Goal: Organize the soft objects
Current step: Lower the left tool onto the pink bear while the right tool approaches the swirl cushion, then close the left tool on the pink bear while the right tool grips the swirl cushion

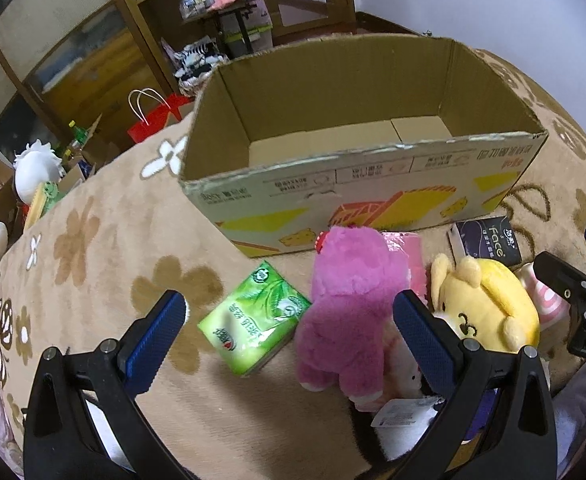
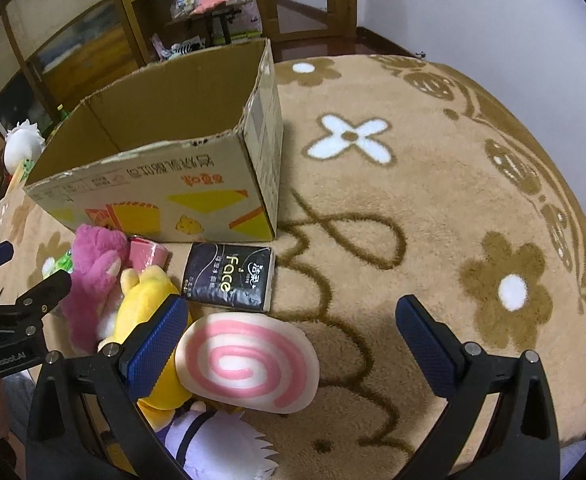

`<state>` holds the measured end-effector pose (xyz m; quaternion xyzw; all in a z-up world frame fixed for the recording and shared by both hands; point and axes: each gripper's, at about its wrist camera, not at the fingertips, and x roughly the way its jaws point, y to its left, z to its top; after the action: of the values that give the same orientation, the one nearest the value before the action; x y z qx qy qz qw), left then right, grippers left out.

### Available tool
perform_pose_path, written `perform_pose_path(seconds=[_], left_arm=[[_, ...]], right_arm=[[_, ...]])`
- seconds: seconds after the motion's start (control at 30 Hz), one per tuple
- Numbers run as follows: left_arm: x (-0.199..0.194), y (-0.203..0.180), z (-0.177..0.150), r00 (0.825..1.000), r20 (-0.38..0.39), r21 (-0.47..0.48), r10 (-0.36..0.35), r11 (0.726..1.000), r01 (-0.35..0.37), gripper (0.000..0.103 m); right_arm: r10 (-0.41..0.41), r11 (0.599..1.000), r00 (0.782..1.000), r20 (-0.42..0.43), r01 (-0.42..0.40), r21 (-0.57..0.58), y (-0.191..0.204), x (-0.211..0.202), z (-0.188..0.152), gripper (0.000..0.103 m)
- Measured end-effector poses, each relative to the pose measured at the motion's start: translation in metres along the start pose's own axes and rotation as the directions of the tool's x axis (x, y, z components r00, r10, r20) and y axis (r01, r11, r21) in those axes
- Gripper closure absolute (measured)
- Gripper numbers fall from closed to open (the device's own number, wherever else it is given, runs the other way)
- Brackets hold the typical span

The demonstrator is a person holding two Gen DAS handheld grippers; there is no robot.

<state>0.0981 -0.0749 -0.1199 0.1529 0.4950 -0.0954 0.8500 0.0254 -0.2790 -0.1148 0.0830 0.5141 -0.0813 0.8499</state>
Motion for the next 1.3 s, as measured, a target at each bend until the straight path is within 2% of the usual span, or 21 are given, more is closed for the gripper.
perform_pose_path(seconds=[0.57, 0.67, 0.73, 0.8, 1.0, 1.07, 1.13, 1.2, 1.3], left_arm=[[0.034, -0.010, -0.006, 0.994, -0.092, 0.020, -0.063, 0.998, 0.065, 0.001], [0.035, -0.011, -0.007, 0.991, -0.099, 0.033, -0.085, 0.996, 0.088, 0.012], [0.037, -0.011, -0.008, 0.988, -0.114, 0.027, -0.106, 0.994, 0.109, 0.016], [0.041, -0.009, -0.009, 0.984, -0.131, 0.013, -0.124, 0.992, 0.127, 0.026], [0.045, -0.008, -0.010, 0.980, -0.152, -0.010, -0.132, 0.991, 0.132, 0.030], [0.049, -0.006, -0.011, 0.980, -0.156, -0.002, -0.124, 0.992, 0.125, 0.031], [0.049, -0.008, -0.014, 0.982, -0.151, 0.014, -0.115, 0.993, 0.119, 0.042], [0.046, -0.012, -0.018, 0.982, -0.147, 0.024, -0.117, 0.992, 0.122, 0.051], [0.044, -0.012, -0.019, 0.982, -0.147, 0.021, -0.118, 0.992, 0.123, 0.055]], right_arm=[[0.052, 0.998, 0.994, -0.096, -0.053, -0.016, 0.006, 0.020, -0.003, 0.000], [0.058, 0.998, 0.993, -0.108, -0.059, -0.008, 0.005, 0.021, -0.004, 0.000], [0.060, 0.998, 0.991, -0.117, -0.062, -0.014, 0.006, 0.022, -0.004, 0.000], [0.064, 0.998, 0.989, -0.131, -0.066, -0.015, 0.007, 0.024, -0.005, 0.000], [0.102, 0.995, 0.983, -0.154, -0.100, 0.021, 0.004, 0.025, -0.006, 0.012], [0.123, 0.992, 0.977, -0.172, -0.120, 0.028, 0.005, 0.027, -0.008, 0.023], [0.153, 0.988, 0.970, -0.186, -0.147, 0.046, 0.005, 0.028, -0.009, 0.033], [0.153, 0.988, 0.971, -0.182, -0.147, 0.048, 0.004, 0.027, -0.009, 0.036], [0.155, 0.988, 0.972, -0.174, -0.149, 0.049, 0.004, 0.025, -0.009, 0.039]])
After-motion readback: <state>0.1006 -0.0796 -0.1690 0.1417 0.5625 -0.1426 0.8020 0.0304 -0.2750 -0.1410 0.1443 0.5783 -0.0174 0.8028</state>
